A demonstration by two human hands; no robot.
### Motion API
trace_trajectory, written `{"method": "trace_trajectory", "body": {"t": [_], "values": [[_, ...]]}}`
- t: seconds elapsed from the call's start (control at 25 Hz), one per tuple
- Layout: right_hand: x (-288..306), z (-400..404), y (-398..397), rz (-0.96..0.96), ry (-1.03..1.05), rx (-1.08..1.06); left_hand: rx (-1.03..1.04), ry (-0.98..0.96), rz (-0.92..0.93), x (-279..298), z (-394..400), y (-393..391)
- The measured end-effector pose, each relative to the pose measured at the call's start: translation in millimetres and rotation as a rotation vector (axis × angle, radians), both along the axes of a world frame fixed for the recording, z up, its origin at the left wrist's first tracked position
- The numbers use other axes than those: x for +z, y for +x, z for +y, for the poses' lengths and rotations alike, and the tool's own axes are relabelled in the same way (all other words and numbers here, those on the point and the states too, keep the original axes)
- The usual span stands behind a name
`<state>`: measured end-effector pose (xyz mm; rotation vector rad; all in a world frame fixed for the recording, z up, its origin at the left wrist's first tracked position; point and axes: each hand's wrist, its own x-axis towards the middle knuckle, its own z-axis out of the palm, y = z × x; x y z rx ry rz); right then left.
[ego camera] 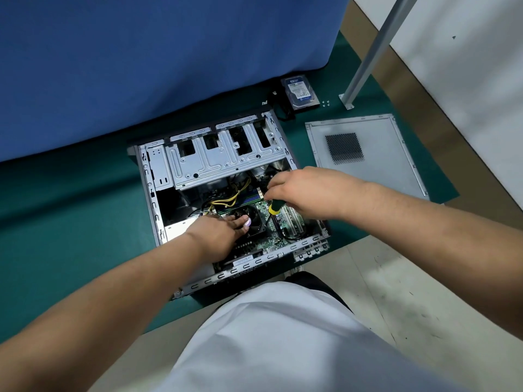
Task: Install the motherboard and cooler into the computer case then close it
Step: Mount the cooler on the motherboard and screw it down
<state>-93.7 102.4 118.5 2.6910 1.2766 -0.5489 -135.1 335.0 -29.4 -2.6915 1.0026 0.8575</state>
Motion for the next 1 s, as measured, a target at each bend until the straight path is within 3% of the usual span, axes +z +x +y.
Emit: {"method": "trace_trajectory", "body": {"t": [0.12, 0.28, 0.36, 0.44, 0.6, 0.72, 0.88, 0.92, 1.0], "values": [[1, 0, -2, 0.027, -0.009, -0.007, 0.019, 0.017, -0.027, -4, -1, -3], [-12, 16, -22, -0.116, -0.081, -0.382, 0.054, 0.02, -0.02, -9, -3, -3], [-20, 26, -29, -0.206, -0.077, -0.462, 0.063, 0.01, -0.026, -11, -3, -3], [-21, 24, -24, -0.128, -0.005, -0.423, 0.084, -0.01, -0.032, -10, -3, -3], [0, 5, -6, 0.157, 0.019, -0.144, 0.142, -0.045, -0.086, -7, -5, -9], [0, 0, -13, 0.074, -0.039, -0.091, 0.181, -0.063, -0.118, -7, -8, -12], [-23, 18, -35, -0.184, -0.012, -0.551, 0.18, -0.059, -0.122, -9, -8, -13], [-27, 19, -34, -0.196, -0.018, -0.606, 0.175, -0.054, -0.117, -9, -9, -13], [-29, 13, -27, -0.079, 0.027, -0.515, 0.157, -0.045, -0.103, -8, -9, -13]]}}
